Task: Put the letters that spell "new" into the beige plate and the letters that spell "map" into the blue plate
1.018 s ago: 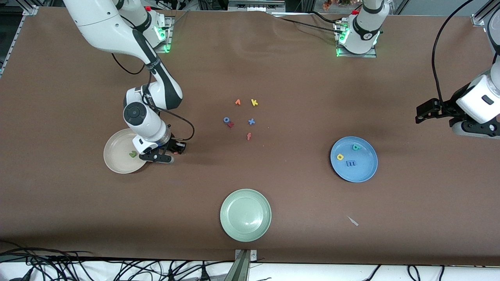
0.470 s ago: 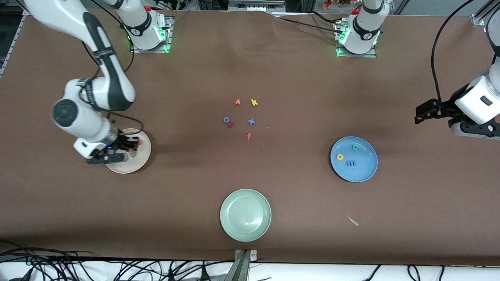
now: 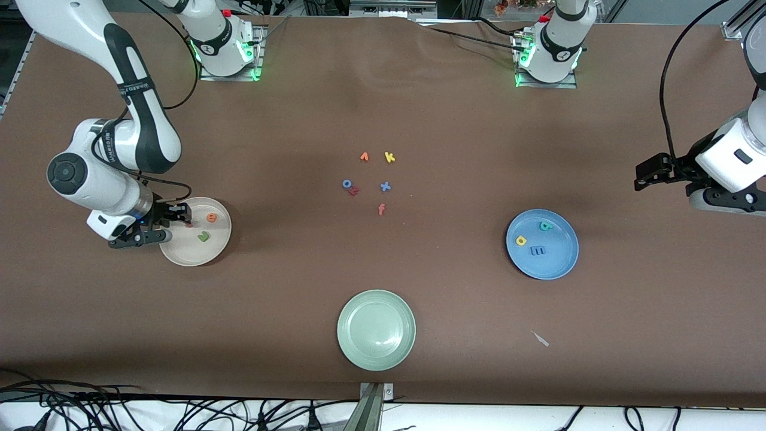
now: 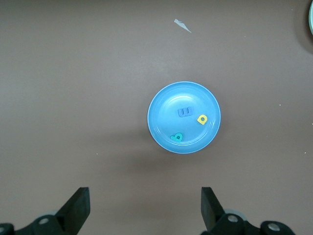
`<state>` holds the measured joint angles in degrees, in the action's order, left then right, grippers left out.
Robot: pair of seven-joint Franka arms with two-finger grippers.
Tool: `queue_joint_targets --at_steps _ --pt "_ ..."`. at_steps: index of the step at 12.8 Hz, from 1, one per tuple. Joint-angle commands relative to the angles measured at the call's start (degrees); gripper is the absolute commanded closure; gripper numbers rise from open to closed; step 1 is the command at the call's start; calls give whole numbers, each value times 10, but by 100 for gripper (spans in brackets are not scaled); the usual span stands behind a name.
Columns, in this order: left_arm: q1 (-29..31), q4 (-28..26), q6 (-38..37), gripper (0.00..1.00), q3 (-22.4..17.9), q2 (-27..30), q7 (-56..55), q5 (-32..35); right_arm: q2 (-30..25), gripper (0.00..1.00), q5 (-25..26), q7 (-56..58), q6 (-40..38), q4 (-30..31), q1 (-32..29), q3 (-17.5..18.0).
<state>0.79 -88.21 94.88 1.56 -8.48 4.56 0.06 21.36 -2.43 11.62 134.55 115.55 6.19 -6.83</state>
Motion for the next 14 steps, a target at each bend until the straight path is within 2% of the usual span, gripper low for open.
queue_joint_targets --at_steps 1,3,5,10,14 --pt "2 18 -7 0 -1 -8 0 -12 -15 1 -9 -22 -28 -22 0 5" --pt "2 18 -7 0 -1 -8 0 -12 -35 1 -9 -48 -58 -43 1 11" --pt "3 18 -7 0 -1 -8 0 -12 -69 1 -9 -81 -97 -64 1 36" --pt "-4 18 -7 0 3 -8 -1 -5 -165 1 -7 -89 -265 -137 0 45" --pt "-4 19 -7 0 2 -8 -1 -4 -169 1 1 -85 -346 -208 0 39"
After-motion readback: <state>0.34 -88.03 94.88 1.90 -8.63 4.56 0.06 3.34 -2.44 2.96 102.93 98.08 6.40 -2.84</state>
